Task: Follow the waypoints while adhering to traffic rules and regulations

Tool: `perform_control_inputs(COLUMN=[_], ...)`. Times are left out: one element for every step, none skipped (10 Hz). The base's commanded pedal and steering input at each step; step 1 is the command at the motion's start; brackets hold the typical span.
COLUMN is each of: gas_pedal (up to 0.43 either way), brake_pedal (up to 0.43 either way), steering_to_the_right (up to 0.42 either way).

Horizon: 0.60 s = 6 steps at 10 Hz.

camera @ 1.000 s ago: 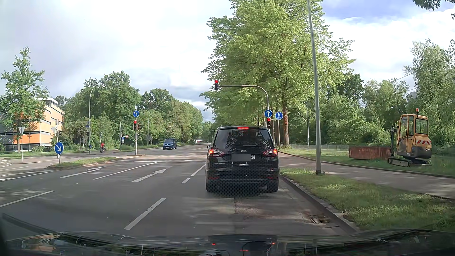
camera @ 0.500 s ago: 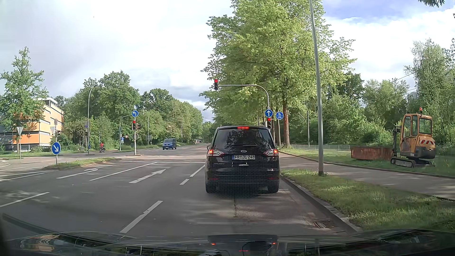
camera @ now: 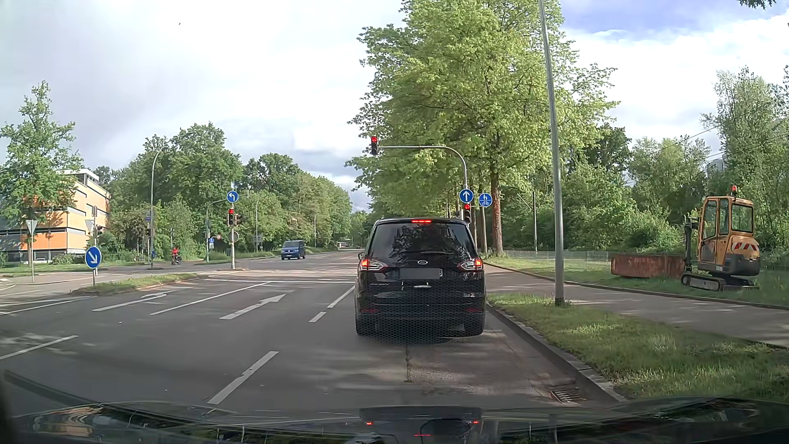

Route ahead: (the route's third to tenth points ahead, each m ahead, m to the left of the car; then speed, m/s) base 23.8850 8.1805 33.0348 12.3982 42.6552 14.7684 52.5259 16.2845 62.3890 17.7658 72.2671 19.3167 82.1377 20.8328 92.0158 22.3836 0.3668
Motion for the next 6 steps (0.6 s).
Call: perform_control_inputs(gas_pedal=[0.000,0.000,0.000,0.000,0.000,0.000], brake_pedal=[0.049,0.049,0.055,0.055,0.061,0.061], steering_to_the_right=[0.002,0.002,0.002,0.002,0.002,0.002])
